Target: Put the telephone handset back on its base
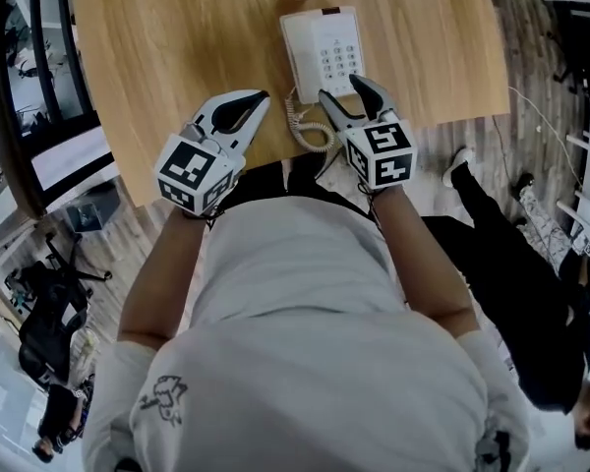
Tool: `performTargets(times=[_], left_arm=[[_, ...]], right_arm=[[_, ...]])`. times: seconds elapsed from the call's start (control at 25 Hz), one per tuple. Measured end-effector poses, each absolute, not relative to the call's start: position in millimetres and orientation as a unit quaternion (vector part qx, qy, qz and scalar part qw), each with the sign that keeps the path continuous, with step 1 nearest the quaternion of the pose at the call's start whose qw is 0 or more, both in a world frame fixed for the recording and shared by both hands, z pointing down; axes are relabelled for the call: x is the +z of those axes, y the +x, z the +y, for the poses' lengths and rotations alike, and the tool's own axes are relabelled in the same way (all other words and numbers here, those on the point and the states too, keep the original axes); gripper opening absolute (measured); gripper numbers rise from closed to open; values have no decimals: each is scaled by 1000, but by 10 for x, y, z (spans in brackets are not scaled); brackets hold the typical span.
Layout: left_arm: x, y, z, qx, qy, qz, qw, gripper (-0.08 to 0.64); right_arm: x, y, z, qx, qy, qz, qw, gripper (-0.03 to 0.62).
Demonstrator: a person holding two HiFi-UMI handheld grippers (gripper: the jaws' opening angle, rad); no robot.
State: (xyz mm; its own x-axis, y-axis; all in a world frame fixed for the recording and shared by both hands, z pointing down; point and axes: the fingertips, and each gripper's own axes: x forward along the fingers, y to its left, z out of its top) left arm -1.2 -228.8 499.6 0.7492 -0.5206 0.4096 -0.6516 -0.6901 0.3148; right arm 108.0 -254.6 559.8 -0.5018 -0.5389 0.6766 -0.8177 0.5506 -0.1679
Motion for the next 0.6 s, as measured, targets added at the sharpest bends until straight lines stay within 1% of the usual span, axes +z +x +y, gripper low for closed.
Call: performTargets(times=[0.4, 0.6], left_arm=[[4322, 342, -1742, 114, 910, -368, 152, 6], [4040, 485, -1452, 104, 909, -381, 133, 6]], right_arm=[[4747, 1426, -2064, 156, 394, -874, 239, 213], [4417, 1530, -1860, 133, 380, -891, 211, 181]])
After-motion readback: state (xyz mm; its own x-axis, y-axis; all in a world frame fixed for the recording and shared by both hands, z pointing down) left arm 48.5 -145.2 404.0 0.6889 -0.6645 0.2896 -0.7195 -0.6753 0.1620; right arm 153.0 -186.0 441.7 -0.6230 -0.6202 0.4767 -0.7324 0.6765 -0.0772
